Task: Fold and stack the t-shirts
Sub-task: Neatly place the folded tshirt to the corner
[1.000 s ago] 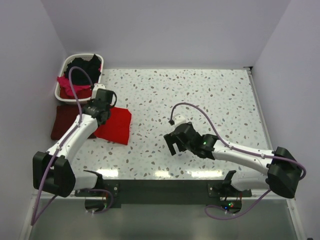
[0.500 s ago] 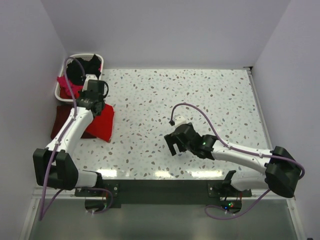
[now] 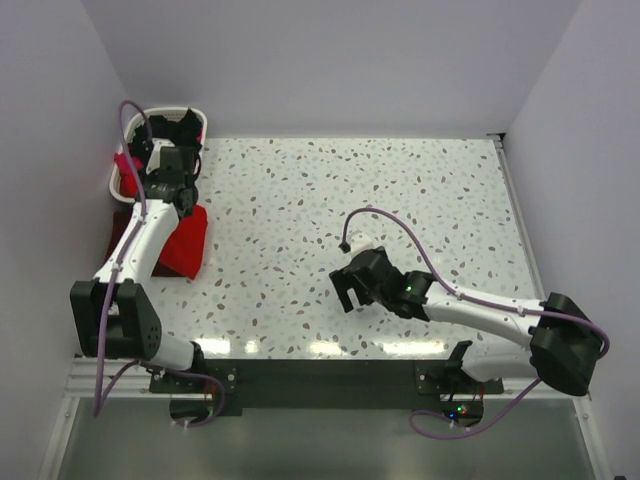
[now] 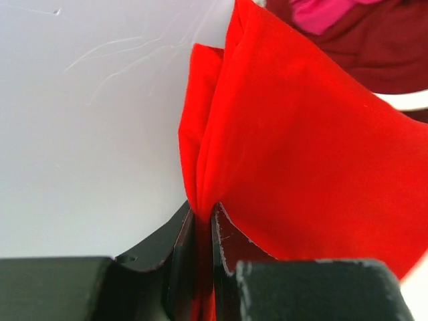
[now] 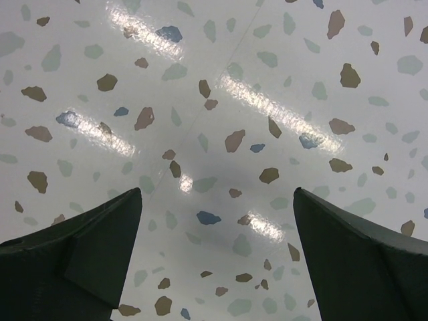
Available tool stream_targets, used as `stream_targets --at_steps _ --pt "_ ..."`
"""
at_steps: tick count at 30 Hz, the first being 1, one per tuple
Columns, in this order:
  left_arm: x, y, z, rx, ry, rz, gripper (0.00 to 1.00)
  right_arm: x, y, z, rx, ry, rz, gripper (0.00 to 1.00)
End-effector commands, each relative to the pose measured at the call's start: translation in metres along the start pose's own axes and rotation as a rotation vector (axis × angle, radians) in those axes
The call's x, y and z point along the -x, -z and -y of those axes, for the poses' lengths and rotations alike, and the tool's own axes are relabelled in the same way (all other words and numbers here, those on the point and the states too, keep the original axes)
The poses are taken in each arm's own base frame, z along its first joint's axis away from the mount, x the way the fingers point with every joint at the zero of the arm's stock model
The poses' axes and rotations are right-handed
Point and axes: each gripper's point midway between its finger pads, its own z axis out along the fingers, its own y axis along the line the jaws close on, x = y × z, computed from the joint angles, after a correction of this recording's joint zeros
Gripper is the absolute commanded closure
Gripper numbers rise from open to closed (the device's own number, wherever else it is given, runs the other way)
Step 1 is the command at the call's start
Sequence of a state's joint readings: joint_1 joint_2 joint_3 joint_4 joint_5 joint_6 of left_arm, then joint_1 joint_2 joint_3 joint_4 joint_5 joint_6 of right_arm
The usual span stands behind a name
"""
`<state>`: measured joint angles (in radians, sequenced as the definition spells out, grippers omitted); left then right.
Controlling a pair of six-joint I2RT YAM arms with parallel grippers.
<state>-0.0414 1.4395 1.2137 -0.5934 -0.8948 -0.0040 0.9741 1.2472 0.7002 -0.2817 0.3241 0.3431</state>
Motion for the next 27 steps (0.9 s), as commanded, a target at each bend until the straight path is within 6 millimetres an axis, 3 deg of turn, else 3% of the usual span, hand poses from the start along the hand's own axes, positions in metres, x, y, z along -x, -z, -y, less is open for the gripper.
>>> stream_targets --at_steps 1,14,27 --pt "0.016 -0.011 -0.030 0.150 0.051 0.020 0.81 0.015 0.003 0.003 -0.011 -0.032 0.079 0.01" --pt "-0.020 -0.074 -0.037 0.201 0.222 -0.015 0.80 0.012 0.002 0.005 -0.020 -0.030 0.078 0.01" --pt "-0.041 -0.128 -0.024 0.193 0.318 -0.085 0.82 0.001 -0.007 0.010 -0.050 -0.019 0.040 0.01"
